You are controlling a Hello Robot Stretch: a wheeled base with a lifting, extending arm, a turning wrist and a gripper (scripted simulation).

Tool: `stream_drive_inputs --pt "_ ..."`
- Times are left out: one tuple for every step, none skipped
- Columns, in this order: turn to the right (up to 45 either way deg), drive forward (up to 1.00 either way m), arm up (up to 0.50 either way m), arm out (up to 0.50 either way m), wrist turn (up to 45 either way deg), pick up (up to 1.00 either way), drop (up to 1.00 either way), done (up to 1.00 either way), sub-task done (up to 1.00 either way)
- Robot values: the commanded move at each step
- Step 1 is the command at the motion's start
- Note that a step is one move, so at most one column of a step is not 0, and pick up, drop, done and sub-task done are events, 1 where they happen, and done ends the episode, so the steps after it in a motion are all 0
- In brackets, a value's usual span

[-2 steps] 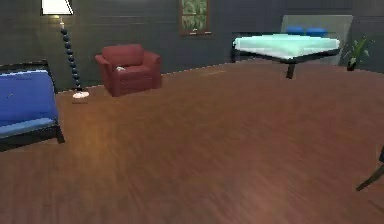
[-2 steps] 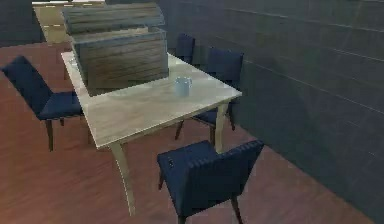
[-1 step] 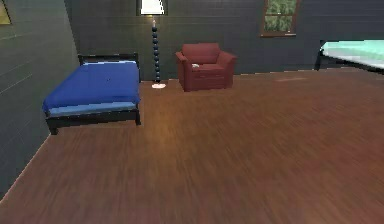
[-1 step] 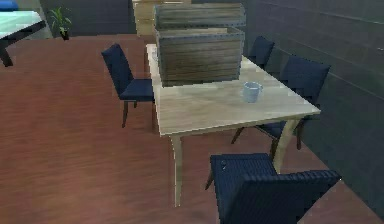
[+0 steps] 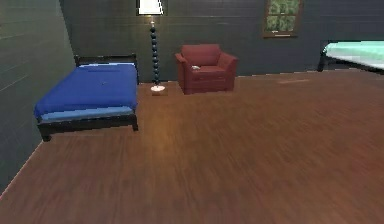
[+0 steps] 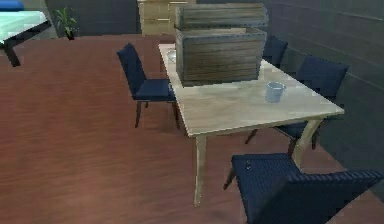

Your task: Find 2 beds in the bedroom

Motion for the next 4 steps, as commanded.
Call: stream_drive_inputs --pt "-12.0 0.0 0.0 0.0 0.0 0.0 0.0 0.0 0.0" --pt "0.0 0.3 0.0 0.0 0.0 0.0 0.0 0.0 0.0" --pt "0.0 1.0 0.0 0.0 0.0 0.0 0.0 0.0 0.0" --pt "0.0 0.5 0.0 0.0 0.0 0.0 0.0 0.0 0.0"
